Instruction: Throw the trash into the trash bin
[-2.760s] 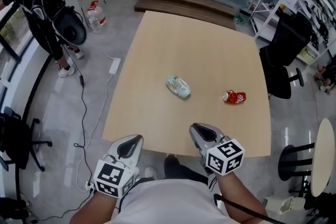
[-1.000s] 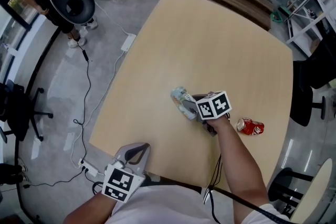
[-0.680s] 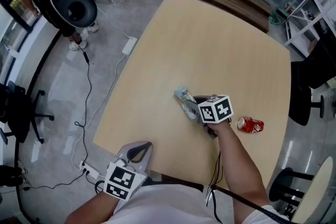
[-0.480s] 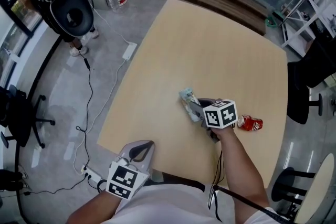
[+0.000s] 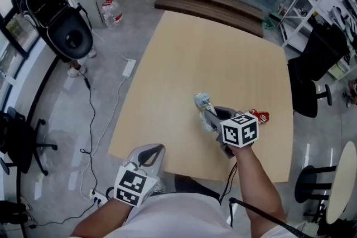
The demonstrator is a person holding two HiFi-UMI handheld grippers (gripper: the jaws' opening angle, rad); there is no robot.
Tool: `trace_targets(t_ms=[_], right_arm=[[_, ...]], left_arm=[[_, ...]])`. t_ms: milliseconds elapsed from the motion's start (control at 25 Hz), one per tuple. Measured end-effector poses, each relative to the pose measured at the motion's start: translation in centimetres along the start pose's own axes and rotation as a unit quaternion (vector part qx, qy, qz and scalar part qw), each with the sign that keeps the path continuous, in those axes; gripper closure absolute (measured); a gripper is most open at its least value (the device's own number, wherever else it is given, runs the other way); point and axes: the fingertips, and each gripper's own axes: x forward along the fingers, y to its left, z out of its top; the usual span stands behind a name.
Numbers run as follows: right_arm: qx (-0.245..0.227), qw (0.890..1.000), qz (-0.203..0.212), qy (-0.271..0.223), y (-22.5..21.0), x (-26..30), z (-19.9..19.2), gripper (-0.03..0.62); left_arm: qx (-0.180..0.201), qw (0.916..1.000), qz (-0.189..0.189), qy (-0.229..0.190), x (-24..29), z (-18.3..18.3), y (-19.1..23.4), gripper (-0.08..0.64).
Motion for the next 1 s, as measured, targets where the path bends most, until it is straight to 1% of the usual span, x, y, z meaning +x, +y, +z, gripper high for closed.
trace_targets(t_ms=[160,280,440,560,760,840,1000], right_arm=[[0.008,0.999,-0.026,-0.036,2.2,-3.6,0.1,0.511],[0.014,0.997,-0.04,-0.067,4.2,-6.1,0.1,0.512],[0.04,0.992,-0.045,-0.109,7.1,-9.9,-0.6,0.512],[0.064,0.986,-0.051,-0.144,8.8,-12.7,-1.1,0.512],[0.083,0.975,-0.096,-0.182,10.4,-16.5,-2.9,0.514],[0.094,0.97,-0.114,-0.194,10.7,-18.0,-3.9,0.514],[0.131,0.956,-0.138,-0.222,11.1,-21.3,-6.1,0.514]], left_arm=[[-0.005,0.9995,-0.019,-0.026,-1.3,1.4,-1.1,0.551],[-0.004,0.9985,-0.037,-0.039,-2.5,1.7,-1.6,0.551],[0.0,0.9971,-0.054,-0.053,-3.7,2.3,-2.7,0.551],[0.012,0.9953,-0.073,-0.062,-4.3,3.1,-3.6,0.551],[0.031,0.9913,-0.114,-0.058,-4.3,2.9,-5.6,0.551],[0.04,0.9885,-0.137,-0.052,-3.9,2.6,-7.0,0.551],[0.063,0.9807,-0.179,-0.047,-3.1,2.7,-10.1,0.552]])
